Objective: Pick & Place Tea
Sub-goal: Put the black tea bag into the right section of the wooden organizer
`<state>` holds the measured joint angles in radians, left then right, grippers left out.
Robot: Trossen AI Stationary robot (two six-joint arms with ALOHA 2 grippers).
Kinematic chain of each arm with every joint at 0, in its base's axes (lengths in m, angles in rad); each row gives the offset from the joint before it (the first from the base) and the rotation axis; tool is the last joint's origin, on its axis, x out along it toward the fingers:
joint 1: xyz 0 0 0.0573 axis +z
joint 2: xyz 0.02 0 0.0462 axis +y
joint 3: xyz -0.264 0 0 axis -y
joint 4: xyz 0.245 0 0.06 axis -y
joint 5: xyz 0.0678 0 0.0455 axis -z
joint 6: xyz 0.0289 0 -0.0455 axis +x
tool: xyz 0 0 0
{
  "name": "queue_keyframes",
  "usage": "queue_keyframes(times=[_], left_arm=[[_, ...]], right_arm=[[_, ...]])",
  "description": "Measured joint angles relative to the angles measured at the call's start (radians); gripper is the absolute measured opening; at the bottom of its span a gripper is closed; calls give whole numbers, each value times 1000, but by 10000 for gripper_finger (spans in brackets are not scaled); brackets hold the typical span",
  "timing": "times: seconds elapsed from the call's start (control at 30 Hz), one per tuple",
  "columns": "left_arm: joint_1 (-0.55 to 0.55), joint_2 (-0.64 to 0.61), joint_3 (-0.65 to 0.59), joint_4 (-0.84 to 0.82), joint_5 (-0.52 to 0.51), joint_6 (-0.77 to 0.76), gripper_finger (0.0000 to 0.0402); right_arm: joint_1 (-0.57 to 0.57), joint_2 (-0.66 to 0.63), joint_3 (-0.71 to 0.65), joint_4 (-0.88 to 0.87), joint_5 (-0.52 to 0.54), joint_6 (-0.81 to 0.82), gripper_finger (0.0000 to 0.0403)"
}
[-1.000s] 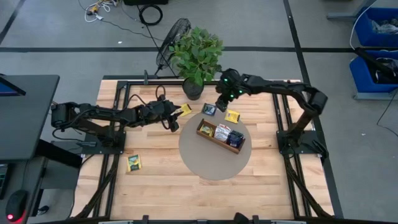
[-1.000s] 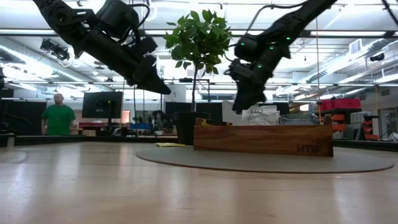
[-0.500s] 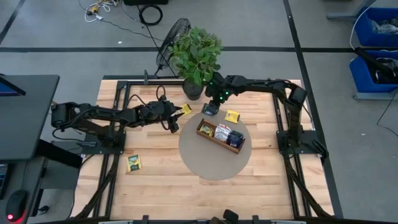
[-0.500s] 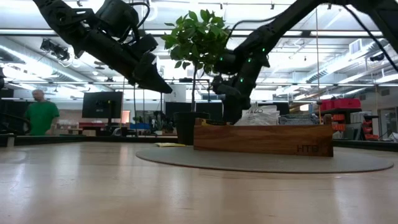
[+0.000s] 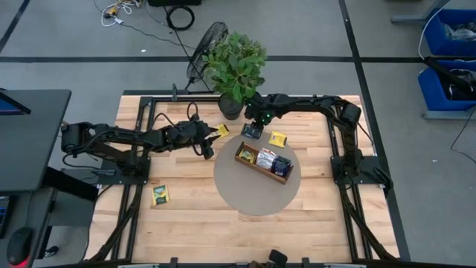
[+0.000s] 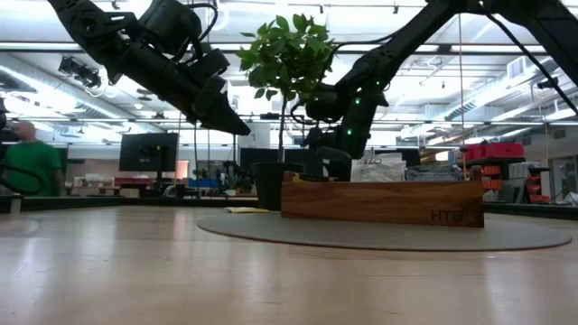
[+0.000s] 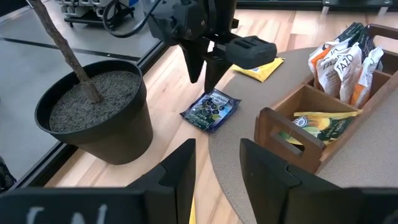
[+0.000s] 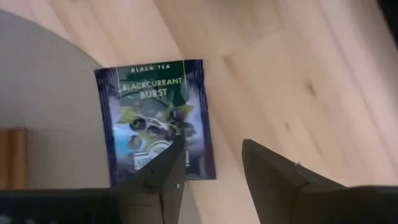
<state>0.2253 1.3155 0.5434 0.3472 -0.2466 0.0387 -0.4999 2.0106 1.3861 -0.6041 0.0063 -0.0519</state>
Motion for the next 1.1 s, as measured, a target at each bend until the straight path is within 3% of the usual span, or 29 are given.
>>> queue_keyframes(times=[0.2,0.4,0.7,0.83,1.03,1.1], left_arm=[[0,0,0,0,0,0,131],[0,0,0,0,0,-1,131],[0,0,0,0,0,-1,131],[0,0,0,0,0,-1,131],[0,0,0,0,0,-1,131],[0,0,0,0,0,-1,131]], right_arm=[[-3,6,-11,-23,-20,46,165],[-16,12,-55,24,-124,44,165],[-24,11,-62,36,-135,30,157],[-19,11,-64,39,-130,25,120],[-18,10,-93,68,-128,25,17],[-17,11,-95,69,-97,22,9]])
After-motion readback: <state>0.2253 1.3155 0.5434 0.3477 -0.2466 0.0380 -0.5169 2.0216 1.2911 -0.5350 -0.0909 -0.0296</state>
